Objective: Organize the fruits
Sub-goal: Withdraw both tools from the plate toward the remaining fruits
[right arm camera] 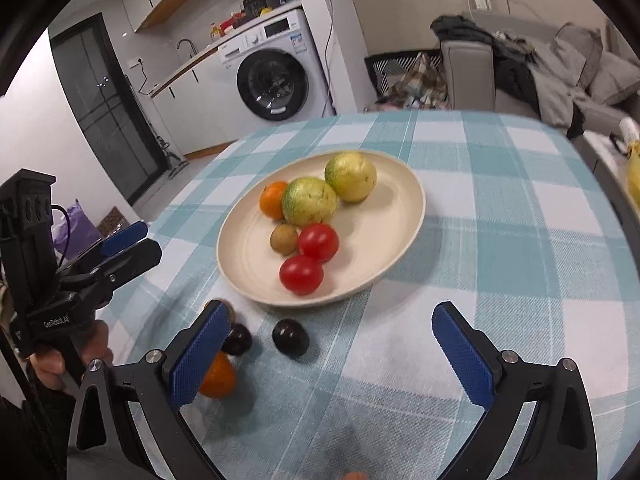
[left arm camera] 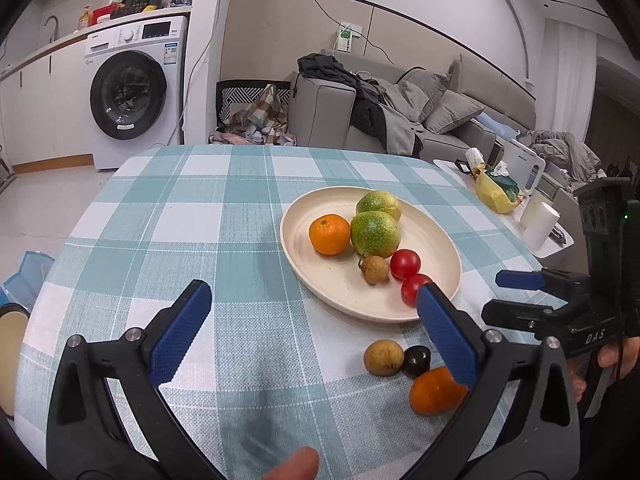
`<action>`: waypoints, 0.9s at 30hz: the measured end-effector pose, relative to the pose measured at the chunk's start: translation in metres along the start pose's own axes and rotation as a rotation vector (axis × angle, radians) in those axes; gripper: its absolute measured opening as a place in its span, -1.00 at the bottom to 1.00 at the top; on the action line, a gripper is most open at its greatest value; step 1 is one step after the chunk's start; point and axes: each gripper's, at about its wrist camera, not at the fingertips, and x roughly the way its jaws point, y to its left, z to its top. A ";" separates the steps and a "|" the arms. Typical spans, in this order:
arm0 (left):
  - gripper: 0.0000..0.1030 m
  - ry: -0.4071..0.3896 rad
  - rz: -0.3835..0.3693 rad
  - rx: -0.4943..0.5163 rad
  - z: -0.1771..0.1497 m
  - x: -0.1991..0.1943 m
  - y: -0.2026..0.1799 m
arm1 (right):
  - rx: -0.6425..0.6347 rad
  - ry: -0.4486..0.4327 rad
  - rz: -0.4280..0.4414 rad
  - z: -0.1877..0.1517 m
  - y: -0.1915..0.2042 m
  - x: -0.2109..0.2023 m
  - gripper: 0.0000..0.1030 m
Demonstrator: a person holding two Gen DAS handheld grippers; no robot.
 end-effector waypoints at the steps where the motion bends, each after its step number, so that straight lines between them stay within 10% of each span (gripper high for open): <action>1: 0.98 0.005 -0.003 0.001 -0.001 -0.001 0.000 | 0.004 0.022 0.011 -0.002 -0.001 0.002 1.00; 27: 0.98 0.103 -0.045 0.132 -0.031 -0.010 -0.047 | -0.171 0.063 -0.033 -0.022 0.017 0.001 1.00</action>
